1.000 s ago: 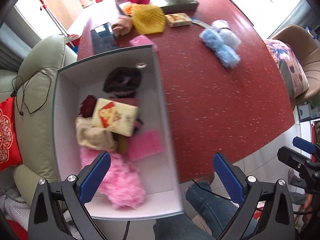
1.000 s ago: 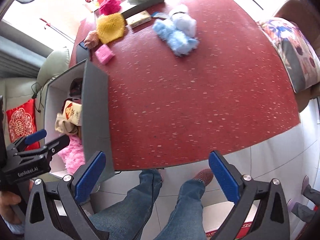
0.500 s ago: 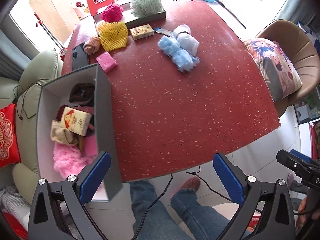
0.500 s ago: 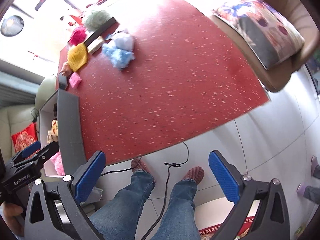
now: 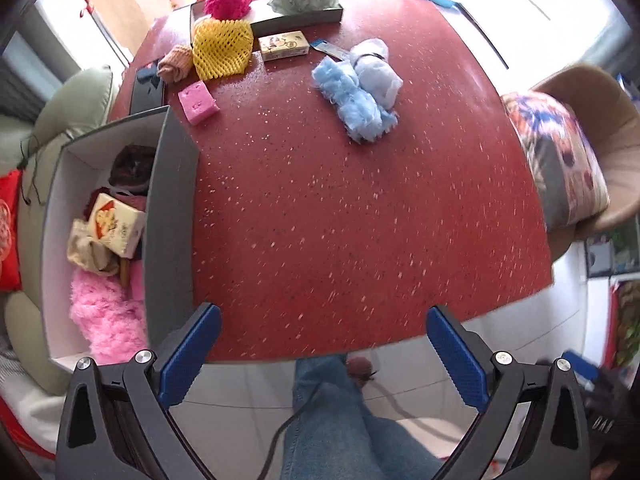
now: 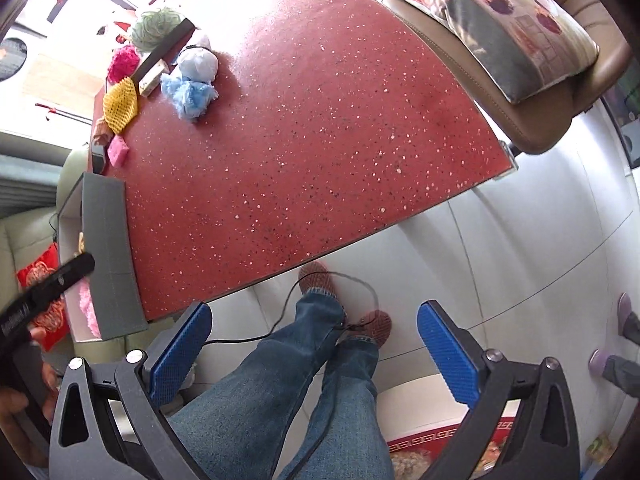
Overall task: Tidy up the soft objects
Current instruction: 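Move both tools across the table toward the blue fluffy cloth and white bundle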
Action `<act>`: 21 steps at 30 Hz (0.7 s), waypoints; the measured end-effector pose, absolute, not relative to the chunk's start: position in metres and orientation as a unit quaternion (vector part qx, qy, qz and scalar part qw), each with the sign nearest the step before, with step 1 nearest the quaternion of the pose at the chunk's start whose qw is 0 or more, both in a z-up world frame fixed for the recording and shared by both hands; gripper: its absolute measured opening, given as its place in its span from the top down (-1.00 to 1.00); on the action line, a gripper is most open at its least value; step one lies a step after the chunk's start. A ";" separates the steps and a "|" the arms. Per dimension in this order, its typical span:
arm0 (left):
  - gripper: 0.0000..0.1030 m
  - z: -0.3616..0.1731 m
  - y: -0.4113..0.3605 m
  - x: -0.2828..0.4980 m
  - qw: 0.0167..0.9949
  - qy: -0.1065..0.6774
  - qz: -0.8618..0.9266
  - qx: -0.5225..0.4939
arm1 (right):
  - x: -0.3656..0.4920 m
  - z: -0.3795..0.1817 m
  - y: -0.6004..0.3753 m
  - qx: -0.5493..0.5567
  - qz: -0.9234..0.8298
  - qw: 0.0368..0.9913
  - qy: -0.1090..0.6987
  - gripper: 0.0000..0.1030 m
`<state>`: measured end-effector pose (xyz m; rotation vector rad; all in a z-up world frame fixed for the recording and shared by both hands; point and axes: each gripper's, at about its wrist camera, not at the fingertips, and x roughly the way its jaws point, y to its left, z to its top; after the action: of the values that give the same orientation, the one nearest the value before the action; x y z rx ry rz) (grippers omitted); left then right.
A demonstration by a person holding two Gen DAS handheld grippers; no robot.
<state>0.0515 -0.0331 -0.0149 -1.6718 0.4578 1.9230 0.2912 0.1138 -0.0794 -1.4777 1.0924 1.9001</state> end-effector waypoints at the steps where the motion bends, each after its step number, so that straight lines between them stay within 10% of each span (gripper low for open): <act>1: -1.00 -0.018 -0.028 0.044 0.270 0.157 0.716 -0.624 | 0.289 -0.078 0.116 -0.544 0.698 0.249 0.394 -0.99; 21: -1.00 -0.108 0.101 -0.098 0.248 0.191 0.708 -0.633 | 0.186 -0.092 0.173 -0.547 0.678 0.271 0.409 -0.99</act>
<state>-0.0981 0.1008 -0.1081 -1.7263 0.5202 1.9300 0.1856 0.1733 -0.0916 -1.4747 1.1021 1.8265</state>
